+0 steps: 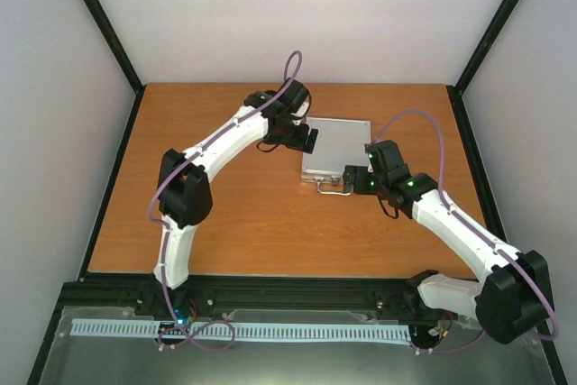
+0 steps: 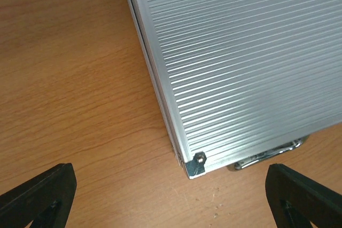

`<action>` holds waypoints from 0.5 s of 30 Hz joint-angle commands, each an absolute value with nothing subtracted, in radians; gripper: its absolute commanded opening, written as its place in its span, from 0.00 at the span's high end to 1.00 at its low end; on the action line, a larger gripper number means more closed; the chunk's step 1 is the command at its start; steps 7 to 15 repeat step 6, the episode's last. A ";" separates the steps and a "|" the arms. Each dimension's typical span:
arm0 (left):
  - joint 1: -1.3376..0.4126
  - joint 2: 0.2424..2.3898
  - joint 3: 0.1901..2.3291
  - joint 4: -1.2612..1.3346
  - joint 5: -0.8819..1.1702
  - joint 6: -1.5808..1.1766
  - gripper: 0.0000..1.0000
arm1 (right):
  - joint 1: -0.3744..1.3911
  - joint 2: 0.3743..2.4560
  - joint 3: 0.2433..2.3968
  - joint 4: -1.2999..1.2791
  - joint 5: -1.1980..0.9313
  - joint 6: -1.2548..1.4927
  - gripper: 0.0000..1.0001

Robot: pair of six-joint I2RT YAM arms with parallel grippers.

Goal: Pack up texas hold em set

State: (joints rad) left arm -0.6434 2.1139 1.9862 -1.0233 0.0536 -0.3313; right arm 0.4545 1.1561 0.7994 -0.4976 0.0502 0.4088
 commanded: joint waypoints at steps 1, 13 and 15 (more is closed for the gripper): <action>-0.646 2.028 2.012 -1.092 0.012 -0.311 0.00 | 0.451 1.191 0.885 -0.637 0.170 0.439 0.00; -0.640 1.957 1.943 -1.093 -0.021 -0.316 0.00 | 0.451 1.178 0.919 -0.666 0.216 0.423 0.00; -0.640 1.957 1.943 -1.093 -0.021 -0.316 0.00 | 0.451 1.178 0.919 -0.666 0.216 0.423 0.00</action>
